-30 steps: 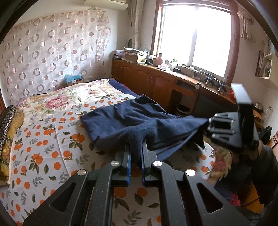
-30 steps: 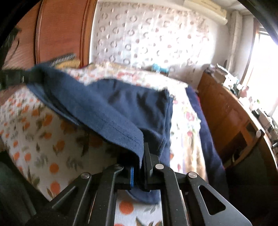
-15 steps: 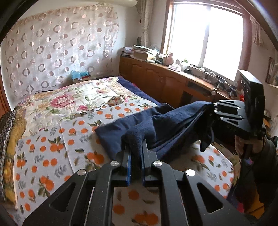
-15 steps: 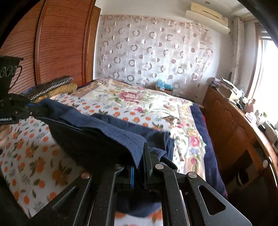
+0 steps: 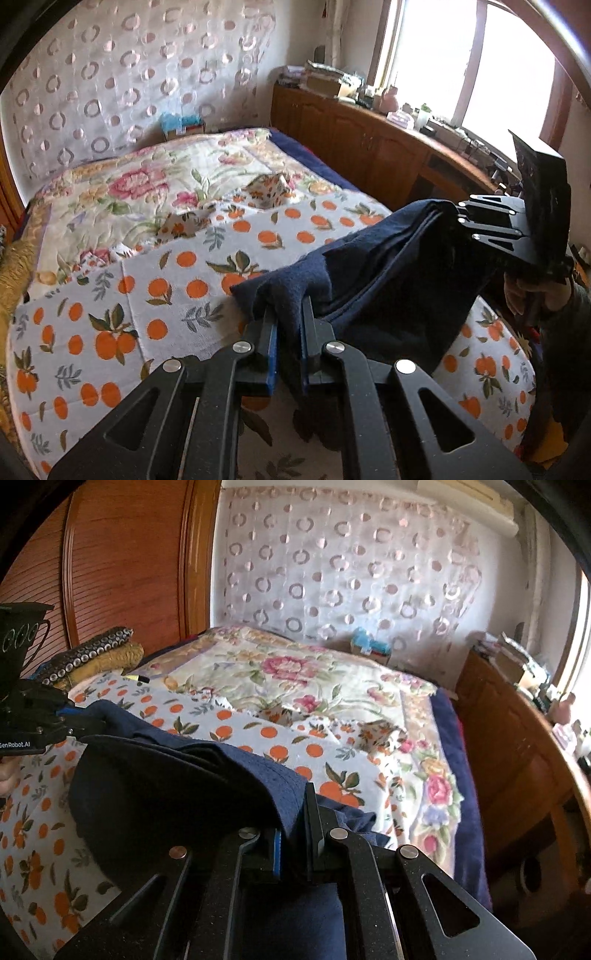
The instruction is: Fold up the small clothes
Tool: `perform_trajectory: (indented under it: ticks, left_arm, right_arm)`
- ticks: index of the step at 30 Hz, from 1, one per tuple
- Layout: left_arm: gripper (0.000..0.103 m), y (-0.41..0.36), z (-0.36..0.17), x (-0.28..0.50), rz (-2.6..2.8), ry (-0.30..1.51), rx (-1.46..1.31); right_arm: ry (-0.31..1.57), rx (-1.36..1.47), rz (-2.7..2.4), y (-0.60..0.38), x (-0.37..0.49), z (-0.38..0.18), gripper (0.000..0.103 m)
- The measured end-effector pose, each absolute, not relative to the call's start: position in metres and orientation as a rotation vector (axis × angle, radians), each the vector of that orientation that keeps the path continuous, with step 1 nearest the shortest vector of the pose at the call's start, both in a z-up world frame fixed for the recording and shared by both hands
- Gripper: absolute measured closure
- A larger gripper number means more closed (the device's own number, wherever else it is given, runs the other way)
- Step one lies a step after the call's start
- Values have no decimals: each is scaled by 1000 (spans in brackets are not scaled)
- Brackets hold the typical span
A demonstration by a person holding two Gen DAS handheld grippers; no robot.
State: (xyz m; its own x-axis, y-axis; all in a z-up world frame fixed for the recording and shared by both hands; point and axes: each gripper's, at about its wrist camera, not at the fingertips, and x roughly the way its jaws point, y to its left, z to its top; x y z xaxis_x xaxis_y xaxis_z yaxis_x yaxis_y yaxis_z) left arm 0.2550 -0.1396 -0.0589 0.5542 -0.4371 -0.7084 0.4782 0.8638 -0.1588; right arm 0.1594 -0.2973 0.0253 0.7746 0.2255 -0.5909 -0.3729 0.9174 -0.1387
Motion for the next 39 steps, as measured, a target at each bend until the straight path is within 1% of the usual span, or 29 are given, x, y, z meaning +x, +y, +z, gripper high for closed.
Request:
perform_trajectory:
  ticks: [1,2,3,4,5,6,7,8,9,11,12,15,20,23,26,30,33,39]
  left_arm:
    - [89,-140,-61,256,-541,831,57]
    - [87,-140,-63,257,-544,842,62]
    - [77,-139,-63,257,-547,844,65]
    - [59,-138,-62,256,-547,836,66]
    - [55,-136,-60,255,-545,826,65]
    - [48,-134,-57,254,-545,814,62]
    - [44,-132,-56,253,-553,813,54]
    - [40,-130,-55,253,-562,811,43]
    - [39,-128,-54,252,-565,804,34]
    - [39,-127,-55,251,-562,807,42]
    - [39,-129,-56,250,-568,813,51]
    - [39,-130,-59,248,-576,813,68]
    - [39,-134,-61,248,-587,816,74]
    - [39,-140,-67,253,-581,837,107]
    - [39,-147,-77,256,-568,870,149]
    - [39,-153,-89,256,-551,902,205]
    - [39,-150,-92,258,-547,911,183]
    - [39,-148,-94,259,-548,923,163]
  right_arm:
    - [618,-248,330,-298,163,22,96]
    - [627,-243,331,-298,169,23,93]
    - [632,-237,328,-298,172,23,87]
    - [636,-235,318,-299,175,23,84]
    - [639,-231,309,-299,178,25,78]
    - [639,-227,301,-298,178,29,71]
    - [639,-219,295,-300,180,33,68]
    - [636,-210,291,-300,180,37,60]
    - [632,-200,288,-300,181,42,53]
    - [628,-183,293,-302,182,51,48]
    - [626,-178,298,-302,182,55,47]
    - [617,-190,277,-303,183,64,45]
    - [654,-192,225,-302,191,67,44]
    - [659,-198,216,-298,193,69,41]
    - [672,-207,237,-292,195,69,41]
    - [686,-174,269,-303,209,77,40]
    - [690,-173,271,-312,219,80,37]
    - [744,-76,336,-324,232,77,37]
